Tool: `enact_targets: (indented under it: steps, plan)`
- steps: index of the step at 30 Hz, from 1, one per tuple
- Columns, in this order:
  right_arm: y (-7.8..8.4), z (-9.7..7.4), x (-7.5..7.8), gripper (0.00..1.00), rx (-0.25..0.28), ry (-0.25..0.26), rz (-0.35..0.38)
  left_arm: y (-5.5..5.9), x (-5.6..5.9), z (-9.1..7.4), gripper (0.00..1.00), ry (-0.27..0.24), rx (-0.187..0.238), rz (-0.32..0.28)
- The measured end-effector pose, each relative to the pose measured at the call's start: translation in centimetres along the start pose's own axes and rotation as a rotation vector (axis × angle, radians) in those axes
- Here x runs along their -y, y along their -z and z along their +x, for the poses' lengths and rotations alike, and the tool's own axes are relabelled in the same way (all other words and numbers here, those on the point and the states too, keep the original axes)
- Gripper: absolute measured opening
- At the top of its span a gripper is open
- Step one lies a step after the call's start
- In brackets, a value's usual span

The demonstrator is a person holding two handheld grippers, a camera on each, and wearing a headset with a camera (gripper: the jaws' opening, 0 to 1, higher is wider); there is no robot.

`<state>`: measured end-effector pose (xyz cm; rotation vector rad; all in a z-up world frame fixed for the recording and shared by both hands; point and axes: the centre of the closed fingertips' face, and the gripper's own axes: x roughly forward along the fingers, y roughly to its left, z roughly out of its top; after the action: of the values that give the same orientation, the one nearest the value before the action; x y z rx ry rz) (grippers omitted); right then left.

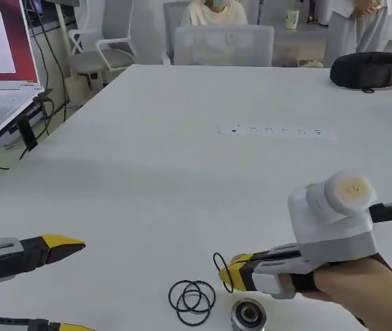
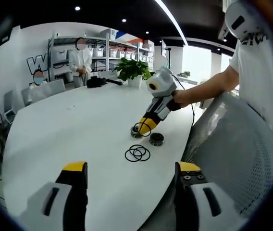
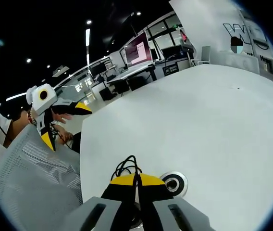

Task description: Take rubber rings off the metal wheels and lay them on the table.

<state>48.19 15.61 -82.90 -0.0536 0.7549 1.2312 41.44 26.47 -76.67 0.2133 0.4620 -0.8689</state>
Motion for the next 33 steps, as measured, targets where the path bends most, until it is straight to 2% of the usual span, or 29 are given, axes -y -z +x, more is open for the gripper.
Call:
enact_targets:
  steps: [11,33]
  plan:
    - [1.1,1.3,-0.4,0.00,-0.066,0.017,-0.048,0.3,0.4,0.1,0.71,0.014,-0.002,-0.008]
    - [0.4,1.0,-0.4,0.00,-0.047,0.026,-0.040,0.0,0.2,0.1,0.71,0.007,0.019,-0.008]
